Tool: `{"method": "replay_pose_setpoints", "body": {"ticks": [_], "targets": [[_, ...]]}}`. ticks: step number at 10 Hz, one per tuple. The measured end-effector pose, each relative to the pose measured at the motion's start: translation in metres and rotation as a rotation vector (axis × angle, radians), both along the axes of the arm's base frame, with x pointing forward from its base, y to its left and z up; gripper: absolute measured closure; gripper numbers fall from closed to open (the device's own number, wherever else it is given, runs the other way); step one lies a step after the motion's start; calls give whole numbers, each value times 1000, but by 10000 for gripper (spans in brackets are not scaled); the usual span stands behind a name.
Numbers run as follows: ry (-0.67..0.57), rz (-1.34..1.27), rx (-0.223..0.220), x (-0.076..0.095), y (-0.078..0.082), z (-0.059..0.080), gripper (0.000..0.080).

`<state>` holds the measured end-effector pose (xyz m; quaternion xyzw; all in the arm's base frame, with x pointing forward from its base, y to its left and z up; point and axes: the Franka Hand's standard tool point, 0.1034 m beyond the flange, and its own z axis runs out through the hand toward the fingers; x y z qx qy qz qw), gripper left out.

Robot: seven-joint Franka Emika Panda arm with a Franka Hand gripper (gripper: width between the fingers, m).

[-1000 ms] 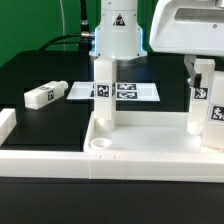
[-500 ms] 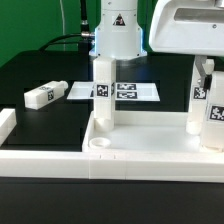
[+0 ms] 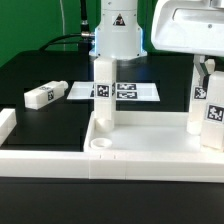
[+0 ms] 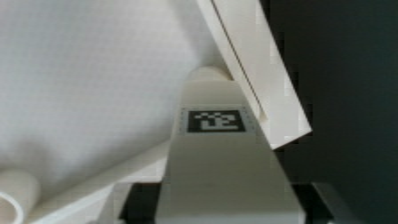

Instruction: Assemble desk

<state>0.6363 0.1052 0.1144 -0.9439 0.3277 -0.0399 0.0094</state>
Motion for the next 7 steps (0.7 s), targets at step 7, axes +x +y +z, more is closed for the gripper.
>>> {"method": "replay_pose_setpoints", "body": {"ticks": [7], "targets": [[-26, -673, 112, -2, -3, -2, 509]]}}
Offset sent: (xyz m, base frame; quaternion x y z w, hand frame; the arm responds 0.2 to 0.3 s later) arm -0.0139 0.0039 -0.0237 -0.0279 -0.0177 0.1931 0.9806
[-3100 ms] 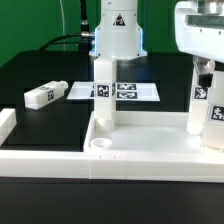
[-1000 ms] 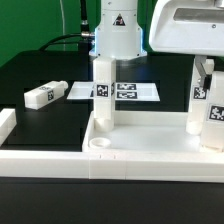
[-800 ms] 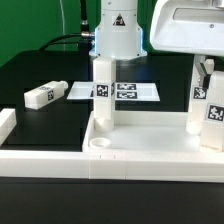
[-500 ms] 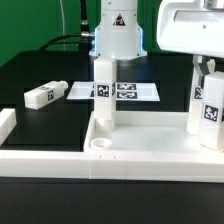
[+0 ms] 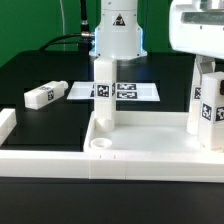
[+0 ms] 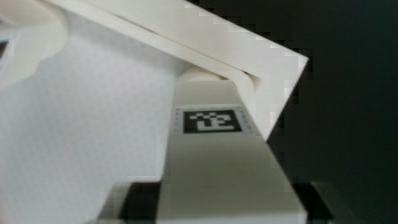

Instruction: Assemble desk

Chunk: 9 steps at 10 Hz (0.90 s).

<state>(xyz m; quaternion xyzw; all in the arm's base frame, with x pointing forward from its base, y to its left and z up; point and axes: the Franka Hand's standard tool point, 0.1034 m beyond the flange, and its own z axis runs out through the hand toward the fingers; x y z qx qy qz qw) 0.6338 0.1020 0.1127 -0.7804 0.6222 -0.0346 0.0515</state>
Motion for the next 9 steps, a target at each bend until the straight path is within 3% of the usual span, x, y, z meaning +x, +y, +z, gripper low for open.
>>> {"method": "replay_pose_setpoints", "body": {"ticks": [3, 4, 5, 6, 7, 9], "targets": [[6, -141, 18, 0, 1, 0, 509], [6, -120, 15, 0, 1, -1, 434], [6, -89, 12, 0, 1, 0, 253], [8, -71, 10, 1, 0, 1, 253], [16, -53, 10, 0, 2, 2, 171], [4, 148, -24, 1, 5, 2, 156]]}}
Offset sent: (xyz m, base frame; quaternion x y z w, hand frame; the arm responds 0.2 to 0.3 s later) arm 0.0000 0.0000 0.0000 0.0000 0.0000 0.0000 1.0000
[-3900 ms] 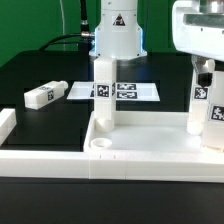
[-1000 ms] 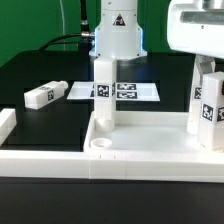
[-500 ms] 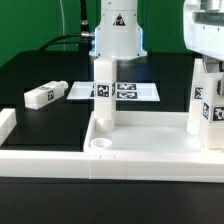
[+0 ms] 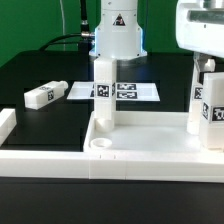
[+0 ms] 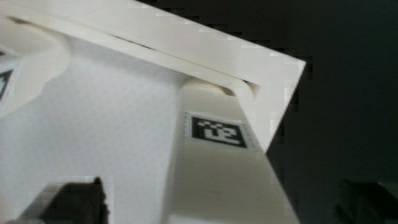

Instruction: Assemble desk

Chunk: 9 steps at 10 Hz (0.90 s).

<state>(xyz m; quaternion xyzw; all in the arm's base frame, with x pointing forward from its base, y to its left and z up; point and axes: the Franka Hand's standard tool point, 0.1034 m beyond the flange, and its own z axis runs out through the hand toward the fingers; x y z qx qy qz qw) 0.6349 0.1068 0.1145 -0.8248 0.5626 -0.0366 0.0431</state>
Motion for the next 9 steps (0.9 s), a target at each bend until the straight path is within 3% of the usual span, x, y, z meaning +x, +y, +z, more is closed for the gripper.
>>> {"method": "replay_pose_setpoints", "body": {"ticks": [9], "targets": [[-12, 698, -102, 0, 3, 0, 150]]}}
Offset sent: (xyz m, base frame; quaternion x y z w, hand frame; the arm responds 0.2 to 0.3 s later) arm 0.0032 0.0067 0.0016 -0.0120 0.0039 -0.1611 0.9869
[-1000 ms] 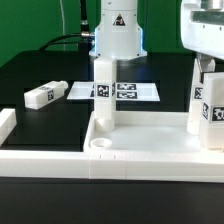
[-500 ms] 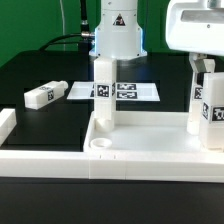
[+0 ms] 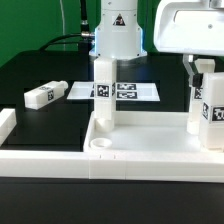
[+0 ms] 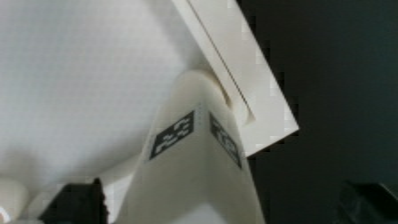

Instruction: Assemble desk

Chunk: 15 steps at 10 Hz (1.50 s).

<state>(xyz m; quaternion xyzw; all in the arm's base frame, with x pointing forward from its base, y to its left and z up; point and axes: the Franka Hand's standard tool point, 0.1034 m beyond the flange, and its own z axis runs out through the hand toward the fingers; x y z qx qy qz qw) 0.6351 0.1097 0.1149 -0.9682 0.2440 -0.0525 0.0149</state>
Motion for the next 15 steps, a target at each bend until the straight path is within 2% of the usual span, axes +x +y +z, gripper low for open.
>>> {"method": "replay_pose_setpoints", "body": {"ticks": [8, 9, 10, 11, 12, 15], "targets": [[1, 459, -64, 1, -6, 0, 150], [2, 491, -68, 1, -8, 0, 279], [2, 484, -67, 1, -8, 0, 279], [2, 484, -67, 1, -8, 0, 420], [2, 477, -66, 1, -8, 0, 511], [1, 398, -57, 1, -8, 0, 511]]}}
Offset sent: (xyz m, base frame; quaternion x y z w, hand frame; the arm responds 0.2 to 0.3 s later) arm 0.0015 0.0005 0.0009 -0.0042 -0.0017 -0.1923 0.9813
